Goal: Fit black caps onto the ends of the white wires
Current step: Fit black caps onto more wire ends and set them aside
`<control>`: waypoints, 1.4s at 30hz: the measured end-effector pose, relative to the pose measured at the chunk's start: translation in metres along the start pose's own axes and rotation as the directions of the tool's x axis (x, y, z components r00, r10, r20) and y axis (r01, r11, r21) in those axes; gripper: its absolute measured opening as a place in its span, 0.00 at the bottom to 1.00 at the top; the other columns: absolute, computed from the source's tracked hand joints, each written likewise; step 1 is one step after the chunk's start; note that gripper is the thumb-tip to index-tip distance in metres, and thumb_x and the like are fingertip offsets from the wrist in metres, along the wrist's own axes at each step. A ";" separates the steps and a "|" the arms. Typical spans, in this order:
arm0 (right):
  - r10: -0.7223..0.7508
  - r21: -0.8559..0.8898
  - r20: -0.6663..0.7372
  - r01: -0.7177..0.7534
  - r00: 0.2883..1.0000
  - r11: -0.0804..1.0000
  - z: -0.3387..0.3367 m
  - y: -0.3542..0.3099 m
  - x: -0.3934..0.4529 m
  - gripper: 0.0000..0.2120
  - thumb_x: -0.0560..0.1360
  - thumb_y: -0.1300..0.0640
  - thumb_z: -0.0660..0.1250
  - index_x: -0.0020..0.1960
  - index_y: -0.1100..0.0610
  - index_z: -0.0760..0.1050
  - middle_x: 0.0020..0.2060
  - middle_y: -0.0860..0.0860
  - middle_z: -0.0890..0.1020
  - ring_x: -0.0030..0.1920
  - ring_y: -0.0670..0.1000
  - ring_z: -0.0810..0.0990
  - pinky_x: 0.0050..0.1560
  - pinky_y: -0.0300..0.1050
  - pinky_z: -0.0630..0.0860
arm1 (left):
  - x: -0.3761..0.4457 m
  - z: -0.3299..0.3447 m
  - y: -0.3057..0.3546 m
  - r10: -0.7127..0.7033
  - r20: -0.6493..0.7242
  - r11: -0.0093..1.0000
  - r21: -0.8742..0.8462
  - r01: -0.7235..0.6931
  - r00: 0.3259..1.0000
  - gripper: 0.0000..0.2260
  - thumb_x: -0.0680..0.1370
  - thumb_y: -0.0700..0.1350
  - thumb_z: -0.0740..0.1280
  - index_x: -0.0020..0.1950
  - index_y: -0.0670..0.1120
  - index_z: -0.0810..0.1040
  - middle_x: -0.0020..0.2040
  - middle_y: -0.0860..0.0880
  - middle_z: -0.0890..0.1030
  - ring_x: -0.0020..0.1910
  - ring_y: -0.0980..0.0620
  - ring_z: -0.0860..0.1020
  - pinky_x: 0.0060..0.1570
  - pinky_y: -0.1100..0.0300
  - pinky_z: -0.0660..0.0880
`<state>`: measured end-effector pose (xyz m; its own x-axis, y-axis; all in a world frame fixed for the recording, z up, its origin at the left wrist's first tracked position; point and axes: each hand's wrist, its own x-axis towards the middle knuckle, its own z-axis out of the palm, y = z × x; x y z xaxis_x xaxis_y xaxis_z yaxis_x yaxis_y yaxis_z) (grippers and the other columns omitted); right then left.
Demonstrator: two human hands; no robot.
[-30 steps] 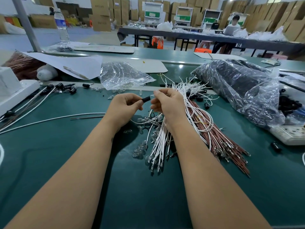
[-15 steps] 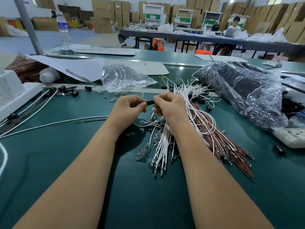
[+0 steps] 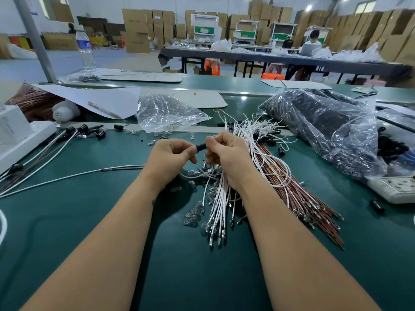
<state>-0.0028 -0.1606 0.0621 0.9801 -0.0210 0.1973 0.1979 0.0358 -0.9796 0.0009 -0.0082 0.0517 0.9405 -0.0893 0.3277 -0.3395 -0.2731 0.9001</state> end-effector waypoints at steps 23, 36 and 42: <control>-0.072 -0.099 -0.123 0.060 0.990 0.993 0.025 -0.001 -0.006 0.05 0.77 0.62 0.68 0.44 0.57 0.73 0.39 0.58 0.82 0.34 0.49 0.82 0.35 0.36 0.77 | 0.001 0.008 0.005 0.028 -0.180 0.993 -0.104 -0.048 0.983 0.06 0.77 0.39 0.68 0.41 0.43 0.83 0.31 0.51 0.82 0.28 0.63 0.75 0.34 0.74 0.69; -0.186 -0.150 -0.203 0.157 0.961 0.976 0.020 -0.011 -0.009 0.08 0.78 0.63 0.66 0.41 0.56 0.73 0.37 0.58 0.81 0.35 0.51 0.82 0.44 0.55 0.80 | 0.006 0.006 0.010 0.159 -0.128 0.985 0.090 -0.148 0.979 0.06 0.79 0.42 0.67 0.46 0.47 0.84 0.33 0.50 0.82 0.25 0.63 0.71 0.29 0.73 0.66; -0.211 -0.022 -0.420 0.222 0.883 0.975 0.011 -0.015 -0.004 0.05 0.78 0.61 0.67 0.46 0.53 0.74 0.37 0.52 0.82 0.33 0.44 0.81 0.39 0.40 0.79 | 0.009 -0.020 0.000 0.315 -0.101 0.776 0.600 -0.195 0.944 0.07 0.79 0.45 0.66 0.49 0.46 0.83 0.37 0.50 0.82 0.38 0.47 0.76 0.38 0.56 0.71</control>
<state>-0.0097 -0.1499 0.0763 0.8176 -0.4460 0.3643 0.4105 0.0078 -0.9118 0.0091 0.0105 0.0604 0.7798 -0.0734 0.6217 -0.4411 -0.7691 0.4625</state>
